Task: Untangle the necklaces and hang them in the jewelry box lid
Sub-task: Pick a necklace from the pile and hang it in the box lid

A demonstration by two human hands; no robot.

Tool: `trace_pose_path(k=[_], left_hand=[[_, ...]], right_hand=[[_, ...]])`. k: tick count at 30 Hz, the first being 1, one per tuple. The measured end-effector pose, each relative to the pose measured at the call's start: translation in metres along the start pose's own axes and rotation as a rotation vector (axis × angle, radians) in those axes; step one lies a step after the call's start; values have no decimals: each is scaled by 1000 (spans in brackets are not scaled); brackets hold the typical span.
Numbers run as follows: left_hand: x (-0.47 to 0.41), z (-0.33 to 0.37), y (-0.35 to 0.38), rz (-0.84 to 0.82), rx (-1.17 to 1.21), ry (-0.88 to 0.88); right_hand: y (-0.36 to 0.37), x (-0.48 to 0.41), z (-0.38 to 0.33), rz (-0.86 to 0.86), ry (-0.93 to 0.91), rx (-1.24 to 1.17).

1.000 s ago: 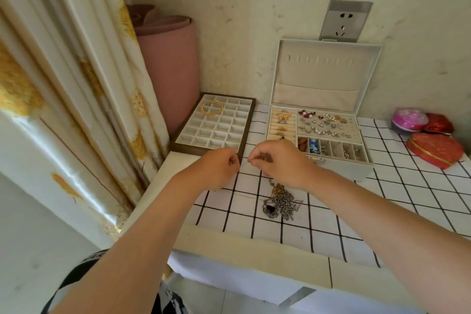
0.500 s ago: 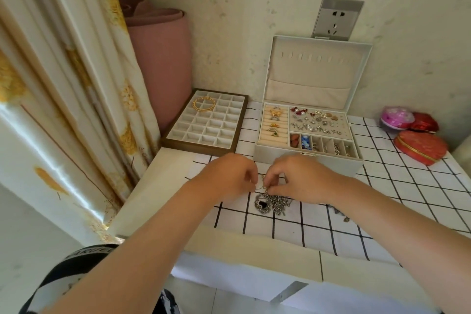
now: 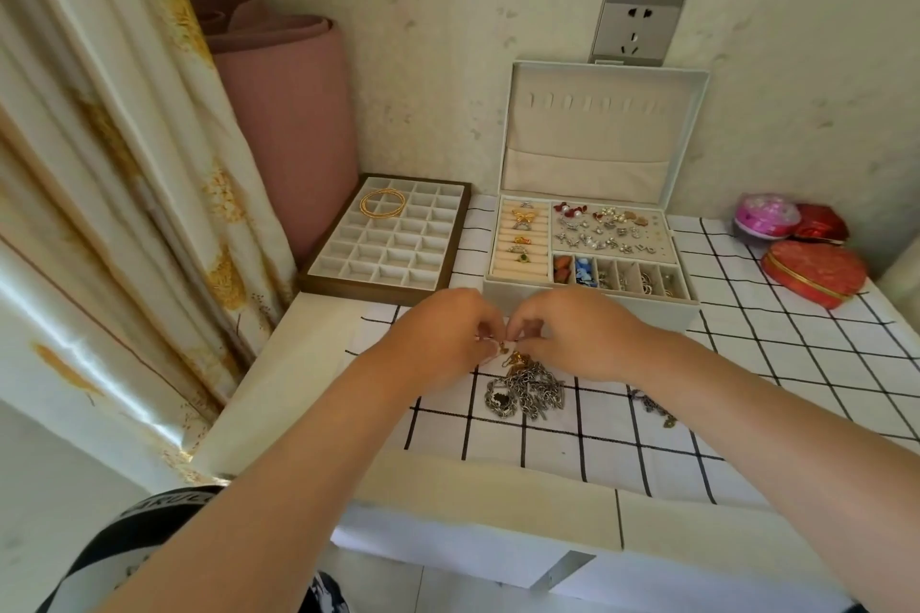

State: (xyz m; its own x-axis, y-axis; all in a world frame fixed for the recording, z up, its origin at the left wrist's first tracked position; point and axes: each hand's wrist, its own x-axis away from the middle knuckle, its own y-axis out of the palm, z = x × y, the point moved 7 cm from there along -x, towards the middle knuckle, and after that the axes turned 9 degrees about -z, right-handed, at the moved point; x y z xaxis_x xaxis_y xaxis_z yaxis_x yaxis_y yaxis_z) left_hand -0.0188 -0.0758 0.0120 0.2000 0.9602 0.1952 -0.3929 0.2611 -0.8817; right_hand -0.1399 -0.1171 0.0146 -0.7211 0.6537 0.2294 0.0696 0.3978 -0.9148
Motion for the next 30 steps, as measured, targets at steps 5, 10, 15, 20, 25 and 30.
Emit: trace_pose_path(k=[5, 10, 15, 20, 25, 30], left_hand=[[-5, -5, 7, -10, -118, 20], [5, -29, -2, -18, -107, -104], [13, -23, -4, 55, -56, -91], [14, -30, 4, 14, -99, -209], [13, -28, -6, 74, -100, -189], [0, 9, 8, 102, 8, -23]], right_hand=[[5, -1, -3, 5, 7, 134], [-1, -2, 4, -25, 58, 100], [5, -12, -23, 42, -79, 143], [3, -12, -24, 55, -79, 232], [-3, -1, -13, 25, -33, 268], [2, -5, -14, 18, -52, 354]])
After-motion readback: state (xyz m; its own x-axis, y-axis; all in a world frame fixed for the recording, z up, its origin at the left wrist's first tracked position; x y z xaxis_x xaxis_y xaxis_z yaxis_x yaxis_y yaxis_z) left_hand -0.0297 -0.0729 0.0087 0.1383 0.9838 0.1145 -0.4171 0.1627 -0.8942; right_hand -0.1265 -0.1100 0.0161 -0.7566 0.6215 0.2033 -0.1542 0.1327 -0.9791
